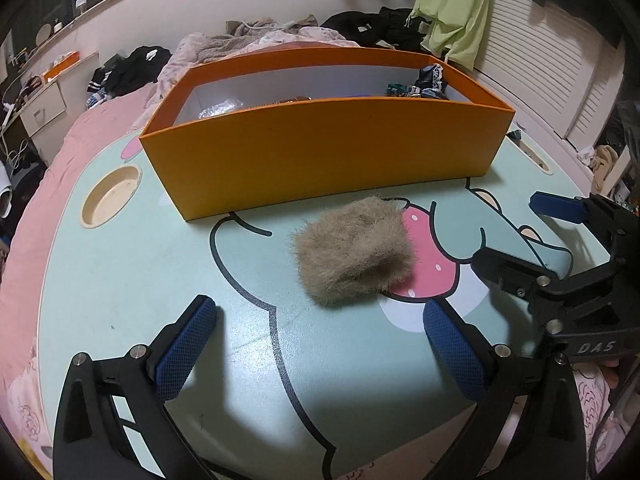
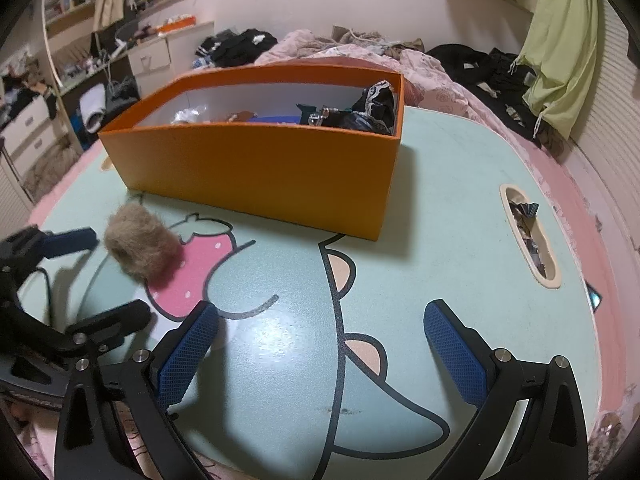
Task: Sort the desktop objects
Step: 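Reach into the box and grasp the green toy car with the right gripper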
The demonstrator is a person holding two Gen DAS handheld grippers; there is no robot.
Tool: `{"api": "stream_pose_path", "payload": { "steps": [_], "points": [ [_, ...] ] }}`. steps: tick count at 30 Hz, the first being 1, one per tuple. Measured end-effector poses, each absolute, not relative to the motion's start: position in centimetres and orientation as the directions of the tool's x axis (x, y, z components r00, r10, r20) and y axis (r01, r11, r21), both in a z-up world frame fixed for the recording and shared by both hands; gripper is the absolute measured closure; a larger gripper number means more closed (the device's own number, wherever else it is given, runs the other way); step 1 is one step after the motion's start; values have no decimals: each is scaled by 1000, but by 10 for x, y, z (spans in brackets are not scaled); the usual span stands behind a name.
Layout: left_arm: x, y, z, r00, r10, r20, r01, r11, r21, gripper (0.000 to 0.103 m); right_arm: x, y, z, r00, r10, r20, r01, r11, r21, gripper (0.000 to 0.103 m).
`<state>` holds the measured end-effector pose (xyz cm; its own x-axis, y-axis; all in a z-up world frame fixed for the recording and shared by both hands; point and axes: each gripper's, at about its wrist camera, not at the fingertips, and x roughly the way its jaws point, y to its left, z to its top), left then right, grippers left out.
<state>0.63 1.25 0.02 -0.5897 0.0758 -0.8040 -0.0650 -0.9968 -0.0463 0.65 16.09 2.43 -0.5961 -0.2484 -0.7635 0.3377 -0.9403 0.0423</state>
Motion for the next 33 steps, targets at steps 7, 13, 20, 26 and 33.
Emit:
{"api": "stream_pose_path", "payload": {
  "steps": [7,13,20,26,33],
  "points": [
    [2,12,3,-594,69,-802,-61,-997,-40,0,-5,167,82,-667,-377,-642,360,-918,165,32],
    [1,12,4,-593,69,-802,-60,-997,-42,0,-73,124,111,-664,-293,-688,382,-924,25,48],
    [-3,12,3,-594,68,-802,-55,-998,-43,0,-129,96,63,-545,-116,-831,326,-942,-83,55],
    [-6,7,7,-594,65,-802,-53,-998,-41,0,-127,99,54,-590,-75,-804,319,-936,-148,73],
    [-3,6,8,-595,64,-802,-51,-998,-42,0,-107,135,93,-688,-280,-670,331,-942,54,82]
  ]
}}
